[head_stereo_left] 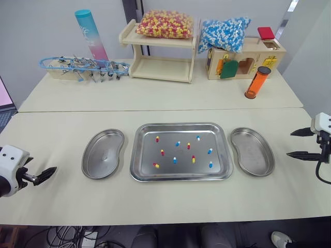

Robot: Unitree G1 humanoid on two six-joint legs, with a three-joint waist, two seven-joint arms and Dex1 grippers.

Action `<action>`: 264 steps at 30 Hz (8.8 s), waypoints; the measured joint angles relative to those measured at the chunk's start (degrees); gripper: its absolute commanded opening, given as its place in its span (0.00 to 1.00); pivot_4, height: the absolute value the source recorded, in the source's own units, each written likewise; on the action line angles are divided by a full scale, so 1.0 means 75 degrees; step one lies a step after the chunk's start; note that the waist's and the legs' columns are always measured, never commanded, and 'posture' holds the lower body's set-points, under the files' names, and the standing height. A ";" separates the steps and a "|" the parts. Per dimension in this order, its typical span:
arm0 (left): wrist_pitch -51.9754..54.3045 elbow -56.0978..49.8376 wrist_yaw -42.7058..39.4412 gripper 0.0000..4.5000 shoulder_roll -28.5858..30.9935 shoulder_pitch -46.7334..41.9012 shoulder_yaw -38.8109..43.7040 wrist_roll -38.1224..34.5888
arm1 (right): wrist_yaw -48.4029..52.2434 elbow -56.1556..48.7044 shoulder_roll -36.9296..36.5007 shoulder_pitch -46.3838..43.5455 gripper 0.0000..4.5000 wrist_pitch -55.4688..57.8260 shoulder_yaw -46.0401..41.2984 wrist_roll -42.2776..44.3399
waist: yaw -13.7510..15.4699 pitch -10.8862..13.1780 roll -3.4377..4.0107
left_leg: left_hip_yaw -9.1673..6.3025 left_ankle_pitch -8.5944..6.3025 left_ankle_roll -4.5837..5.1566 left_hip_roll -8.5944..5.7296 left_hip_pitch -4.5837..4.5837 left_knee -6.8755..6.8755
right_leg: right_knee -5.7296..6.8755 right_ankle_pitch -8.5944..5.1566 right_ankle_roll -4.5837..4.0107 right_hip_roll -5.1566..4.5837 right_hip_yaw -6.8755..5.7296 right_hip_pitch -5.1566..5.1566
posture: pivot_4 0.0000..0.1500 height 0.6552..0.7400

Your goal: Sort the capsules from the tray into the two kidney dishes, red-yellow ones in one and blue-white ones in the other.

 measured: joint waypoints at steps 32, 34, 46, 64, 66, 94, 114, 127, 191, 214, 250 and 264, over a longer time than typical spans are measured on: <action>0.0558 0.0158 -0.1581 0.99 0.0214 0.0495 0.0338 -0.0980 | -0.0264 -0.0010 -0.0050 0.0224 1.00 0.0162 -0.0032 0.0020 | -0.0011 0.0000 0.0000 | 0.0010 0.0000 0.0000 0.0001 0.0002 0.0007 | 0.0026 -0.0001 0.0000 0.0000 0.0009 -0.0010 | 1.00 1.00; 0.0666 -0.0002 -0.1558 0.99 0.0206 0.0608 0.0363 -0.0998 | -0.0328 -0.0008 -0.0055 0.0296 1.00 0.0135 -0.0054 0.0019 | -0.0010 0.0000 0.0001 | 0.0011 0.0000 0.0000 0.0002 0.0002 0.0008 | 0.0029 -0.0001 0.0000 0.0000 0.0010 -0.0010 | 1.00 1.00; 0.1334 -0.1538 -0.1586 0.99 0.0094 0.1523 0.0856 -0.1455 | -0.0262 -0.1222 -0.0148 0.0647 1.00 0.0255 -0.0361 0.0503 | -0.0015 -0.0001 0.0000 | 0.0020 0.0000 0.0000 0.0015 0.0002 0.0007 | 0.0028 -0.0001 -0.0001 0.0006 0.0015 -0.0010 | 1.00 1.00; 0.2163 -0.4729 -0.1357 0.99 -0.0890 0.3028 0.1829 -0.2174 | -0.1888 -0.9373 0.1509 0.3499 1.00 0.4250 -0.1056 0.4410 | 0.0242 -0.0016 -0.0028 | 0.0014 -0.0004 0.0002 0.0065 -0.0002 0.0024 | 0.0018 0.0010 -0.0019 0.0060 0.0009 -0.0003 | 1.00 1.00; 0.2412 -0.5185 -0.1404 0.99 -0.0601 0.2968 0.1715 -0.2184 | -0.2155 -0.9871 0.1660 0.3702 1.00 0.4452 -0.0998 0.4630 | 0.0340 -0.0026 -0.0045 | 0.0007 -0.0004 0.0002 0.0066 -0.0001 0.0024 | 0.0013 0.0011 -0.0020 0.0063 0.0002 -0.0001 | 1.00 1.00; 0.1081 -0.5411 -0.3096 0.60 0.0416 -0.0934 -0.2268 -0.1982 | -0.2815 -1.0441 0.1801 0.4129 1.00 0.4219 -0.0825 0.4351 | 0.0370 -0.0025 -0.0044 | 0.0011 -0.0004 0.0003 0.0082 -0.0005 0.0015 | -0.0013 0.0019 -0.0029 0.0081 0.0002 0.0002 | 1.00 1.00; -0.1400 -0.2623 -0.4551 0.33 -0.1459 -0.4415 -0.5558 -0.0118 | -0.2137 -0.9610 0.1142 0.4655 1.00 0.3496 -0.1246 0.3457 | 0.0393 -0.0024 -0.0047 | 0.0011 -0.0003 0.0003 0.0077 -0.0017 0.0032 | -0.0023 0.0024 -0.0020 0.0082 -0.0007 0.0006 | 1.00 1.00; -0.3271 0.0034 -0.5014 0.33 -0.2399 -0.5618 -0.6392 0.1136 | -0.2359 -0.9800 0.1166 0.4762 1.00 0.3576 -0.1271 0.3463 | 0.0369 -0.0024 -0.0047 | 0.0010 -0.0003 0.0001 0.0077 -0.0019 0.0040 | -0.0021 0.0025 -0.0019 0.0081 -0.0009 0.0008 | 1.00 1.00; 0.3393 -0.2833 -0.1565 0.30 -0.0198 -0.2548 -0.2330 -0.0581 | -0.2760 -1.0266 0.2006 0.2308 1.00 0.4713 0.0034 0.4610 | 0.0366 -0.0019 -0.0044 | -0.0004 -0.0004 0.0003 0.0085 -0.0023 0.0032 | -0.0015 0.0025 -0.0020 0.0085 -0.0014 -0.0004 | 1.00 1.00; 0.3168 -0.2608 -0.0692 0.66 0.0091 -0.0571 0.1126 -0.1478 | -0.2861 -0.9212 0.1517 0.3445 1.00 0.4239 -0.1143 0.3726 | 0.0359 -0.0019 -0.0043 | 0.0012 -0.0005 0.0004 0.0085 -0.0018 0.0026 | -0.0016 0.0024 -0.0021 0.0082 -0.0002 -0.0006 | 1.00 1.00; 0.1507 -0.3547 0.0445 0.99 -0.1711 0.2733 0.2379 -0.1607 | -0.0819 -0.5086 0.0004 0.4723 1.00 0.1480 -0.2496 0.1721 | 0.0361 -0.0027 -0.0053 | 0.0038 -0.0006 0.0005 0.0090 0.0006 0.0023 | -0.0023 0.0028 -0.0025 0.0080 0.0017 0.0011 | 1.00 1.00; 0.1592 -0.3820 0.0500 0.99 -0.1761 0.2851 0.2395 -0.1753 | -0.0582 -0.5039 0.0008 0.4366 1.00 0.1326 -0.2042 0.1749 | 0.0362 -0.0027 -0.0052 | 0.0039 -0.0006 0.0005 0.0090 0.0006 0.0024 | -0.0022 0.0028 -0.0026 0.0080 0.0020 0.0010 | 1.00 1.00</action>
